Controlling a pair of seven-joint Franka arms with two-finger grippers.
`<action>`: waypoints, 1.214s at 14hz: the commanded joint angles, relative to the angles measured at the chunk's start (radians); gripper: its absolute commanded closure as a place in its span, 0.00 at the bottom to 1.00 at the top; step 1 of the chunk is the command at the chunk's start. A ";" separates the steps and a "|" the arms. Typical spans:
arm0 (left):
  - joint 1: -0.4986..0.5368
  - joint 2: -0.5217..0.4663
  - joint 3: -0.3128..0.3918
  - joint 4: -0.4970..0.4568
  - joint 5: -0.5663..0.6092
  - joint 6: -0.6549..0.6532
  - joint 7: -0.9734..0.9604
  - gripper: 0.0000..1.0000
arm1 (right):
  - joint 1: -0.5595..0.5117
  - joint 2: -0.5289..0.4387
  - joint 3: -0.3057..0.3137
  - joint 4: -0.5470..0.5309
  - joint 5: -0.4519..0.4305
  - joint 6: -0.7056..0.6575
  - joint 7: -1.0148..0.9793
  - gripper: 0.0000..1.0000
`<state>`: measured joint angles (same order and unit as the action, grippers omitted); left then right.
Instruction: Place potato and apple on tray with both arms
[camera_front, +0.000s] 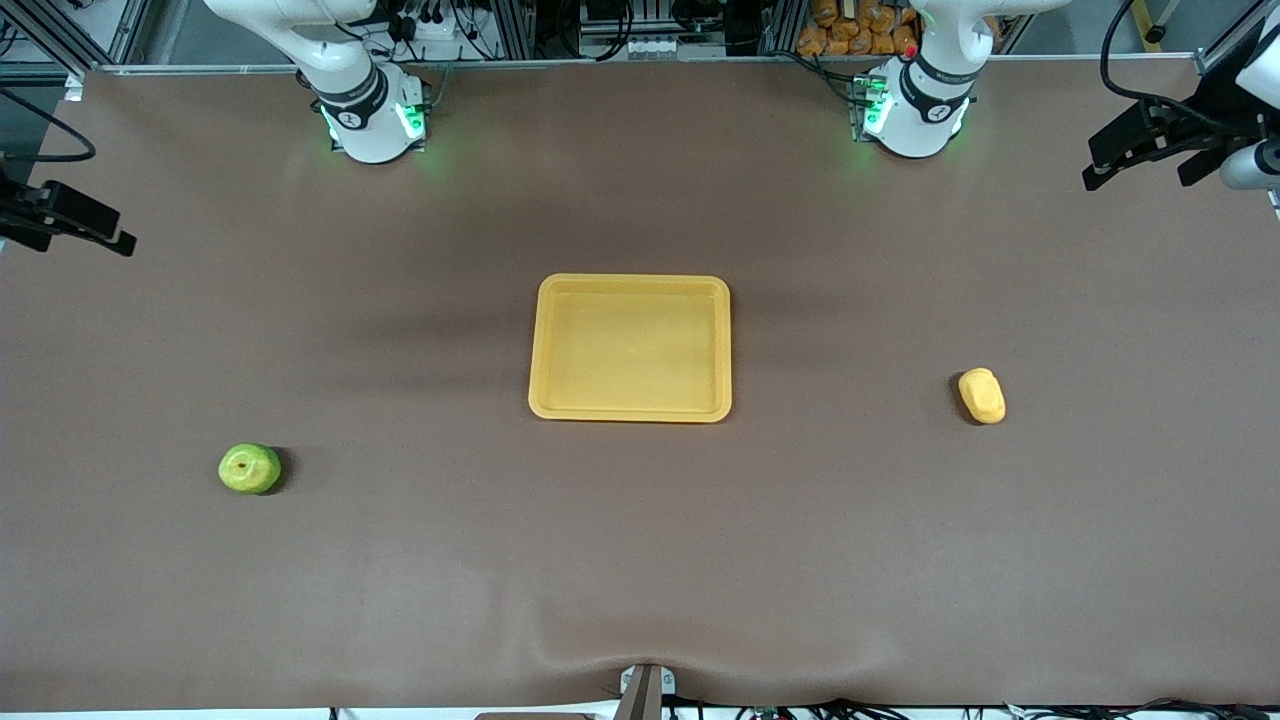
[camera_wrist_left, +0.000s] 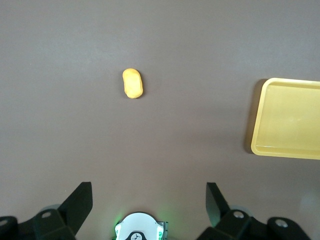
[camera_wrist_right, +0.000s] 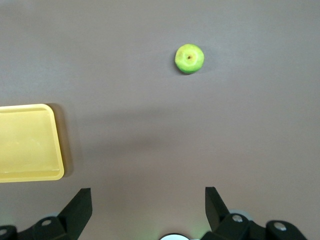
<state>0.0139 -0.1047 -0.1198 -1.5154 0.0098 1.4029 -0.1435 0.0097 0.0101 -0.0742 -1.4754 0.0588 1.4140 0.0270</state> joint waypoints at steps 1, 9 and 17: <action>0.003 -0.007 0.003 0.009 -0.002 -0.019 0.007 0.00 | 0.001 -0.025 -0.007 -0.017 -0.017 0.013 -0.005 0.00; 0.003 0.002 0.003 -0.008 -0.002 -0.019 -0.004 0.00 | -0.005 -0.021 -0.009 0.004 -0.019 0.013 -0.056 0.00; 0.000 0.020 -0.006 -0.037 0.067 0.010 -0.004 0.00 | -0.024 0.004 -0.010 0.010 -0.020 0.013 -0.055 0.00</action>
<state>0.0141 -0.0800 -0.1173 -1.5387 0.0466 1.3967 -0.1438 -0.0033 0.0145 -0.0905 -1.4681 0.0528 1.4252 -0.0148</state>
